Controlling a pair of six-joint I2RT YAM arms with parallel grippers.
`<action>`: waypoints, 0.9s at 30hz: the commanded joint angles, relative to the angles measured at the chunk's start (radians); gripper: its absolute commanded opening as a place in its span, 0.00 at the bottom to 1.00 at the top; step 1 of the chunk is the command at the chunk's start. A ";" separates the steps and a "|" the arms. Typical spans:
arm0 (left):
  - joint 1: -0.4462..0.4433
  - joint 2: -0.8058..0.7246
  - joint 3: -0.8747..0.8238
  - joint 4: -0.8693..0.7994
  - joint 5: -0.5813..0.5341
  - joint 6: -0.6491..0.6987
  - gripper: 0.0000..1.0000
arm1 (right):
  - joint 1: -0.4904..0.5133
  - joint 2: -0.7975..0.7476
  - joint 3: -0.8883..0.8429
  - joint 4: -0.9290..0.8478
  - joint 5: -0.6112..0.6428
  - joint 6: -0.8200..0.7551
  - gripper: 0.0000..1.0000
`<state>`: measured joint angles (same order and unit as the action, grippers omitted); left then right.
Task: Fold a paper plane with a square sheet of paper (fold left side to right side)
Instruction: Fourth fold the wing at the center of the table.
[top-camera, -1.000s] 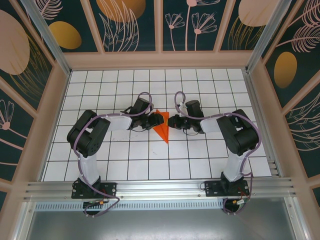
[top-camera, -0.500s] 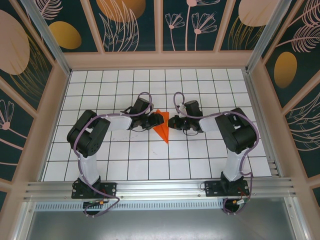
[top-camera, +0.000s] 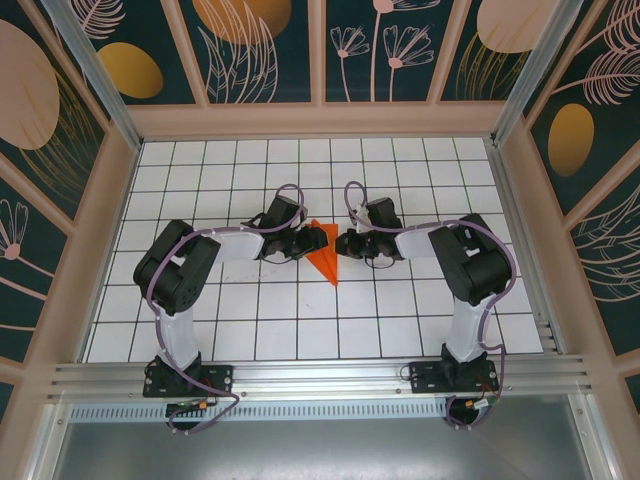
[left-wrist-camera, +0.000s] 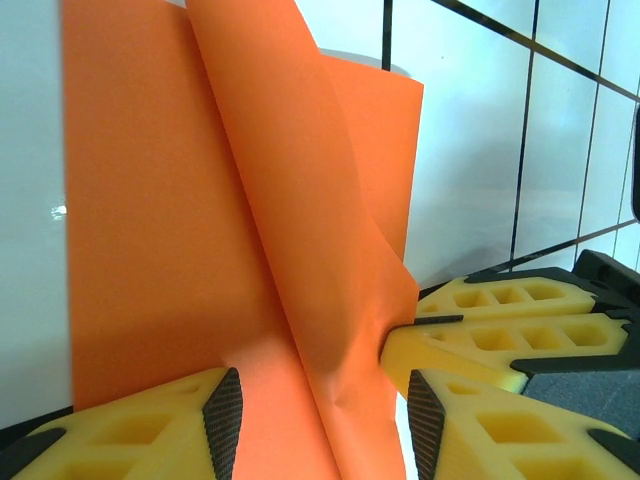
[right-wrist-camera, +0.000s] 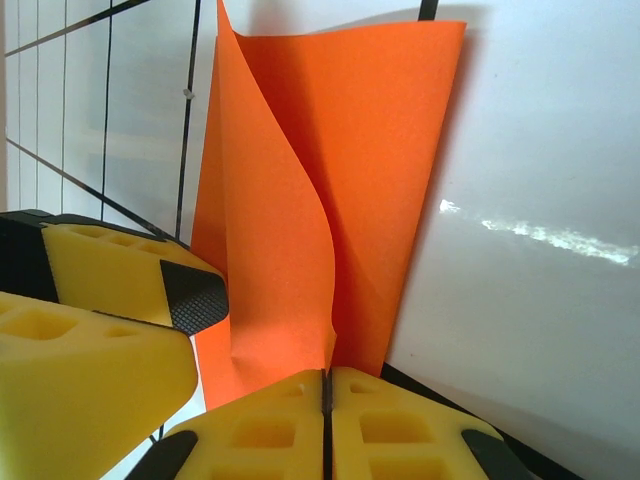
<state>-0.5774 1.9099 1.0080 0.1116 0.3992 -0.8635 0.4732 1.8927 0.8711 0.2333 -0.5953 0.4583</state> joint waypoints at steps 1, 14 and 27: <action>0.002 -0.034 -0.005 -0.069 -0.055 0.035 0.51 | 0.021 0.053 0.001 -0.078 0.058 -0.025 0.10; 0.002 -0.053 0.062 -0.052 0.032 0.027 0.40 | 0.025 0.050 -0.014 -0.081 0.069 -0.026 0.10; 0.001 0.062 0.117 0.011 0.098 -0.002 0.38 | 0.029 0.054 -0.011 -0.086 0.070 -0.027 0.10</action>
<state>-0.5770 1.9503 1.1000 0.0860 0.4713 -0.8497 0.4778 1.8927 0.8745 0.2245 -0.5854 0.4511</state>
